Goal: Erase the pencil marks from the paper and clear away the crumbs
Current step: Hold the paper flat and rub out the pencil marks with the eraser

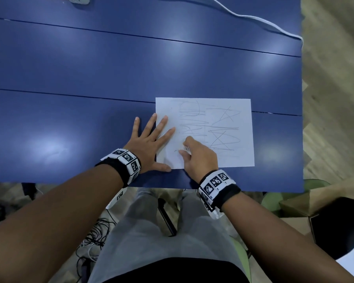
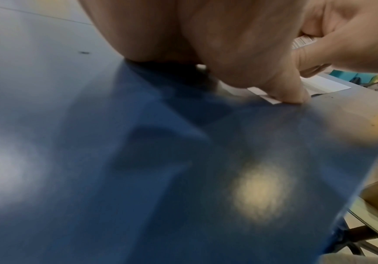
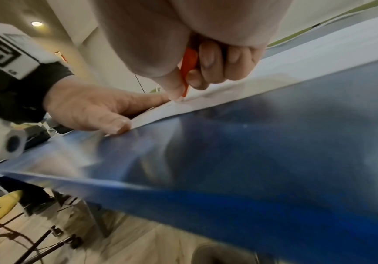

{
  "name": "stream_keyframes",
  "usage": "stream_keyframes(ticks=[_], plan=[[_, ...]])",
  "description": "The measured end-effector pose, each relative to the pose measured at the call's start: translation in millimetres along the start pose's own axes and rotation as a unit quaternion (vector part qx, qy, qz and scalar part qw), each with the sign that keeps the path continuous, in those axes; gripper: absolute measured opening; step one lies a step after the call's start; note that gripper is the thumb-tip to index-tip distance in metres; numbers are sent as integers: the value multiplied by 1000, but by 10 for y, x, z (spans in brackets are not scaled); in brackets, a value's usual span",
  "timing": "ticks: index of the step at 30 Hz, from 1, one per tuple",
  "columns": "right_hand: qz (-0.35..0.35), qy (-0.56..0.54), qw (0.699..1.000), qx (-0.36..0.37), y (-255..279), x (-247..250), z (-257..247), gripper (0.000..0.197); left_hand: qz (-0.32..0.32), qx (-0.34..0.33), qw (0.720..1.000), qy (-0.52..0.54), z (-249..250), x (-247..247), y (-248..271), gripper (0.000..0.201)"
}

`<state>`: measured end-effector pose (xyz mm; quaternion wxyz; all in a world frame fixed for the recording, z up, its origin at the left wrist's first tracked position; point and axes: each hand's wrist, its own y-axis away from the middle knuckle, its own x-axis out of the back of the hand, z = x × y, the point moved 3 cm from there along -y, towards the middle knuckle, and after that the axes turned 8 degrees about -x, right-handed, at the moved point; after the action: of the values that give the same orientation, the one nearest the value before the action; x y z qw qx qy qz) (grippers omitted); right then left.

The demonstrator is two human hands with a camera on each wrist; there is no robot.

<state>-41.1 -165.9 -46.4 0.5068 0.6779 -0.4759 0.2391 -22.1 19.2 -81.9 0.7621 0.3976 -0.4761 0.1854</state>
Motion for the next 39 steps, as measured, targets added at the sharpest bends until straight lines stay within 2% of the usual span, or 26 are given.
stream_keyframes(ticks=[5,9,13,17,24,29,34,39], plan=[[-21,30,998,43,84,-52,-24,19,-11,1,1000,2,3,0,-6,121],[1,-7,1000,3,53,-22,29,21,-14,2,1000,-4,4,4,-7,122],[-10,19,999,39,117,-87,-7,18,-15,1,1000,-4,7,12,-6,122],[14,-10,1000,11,57,-34,27,21,-12,1,1000,-6,14,20,-3,121],[-7,14,1000,10,75,-62,22,21,-6,-1,1000,4,6,5,5,122],[-4,-1,1000,-3,100,-66,9,21,38,43,997,45,107,124,-23,117],[-4,9,1000,0,89,-92,31,21,12,75,995,62,288,93,-66,115],[5,15,1000,8,94,-82,17,21,16,87,993,75,274,46,-70,118]])
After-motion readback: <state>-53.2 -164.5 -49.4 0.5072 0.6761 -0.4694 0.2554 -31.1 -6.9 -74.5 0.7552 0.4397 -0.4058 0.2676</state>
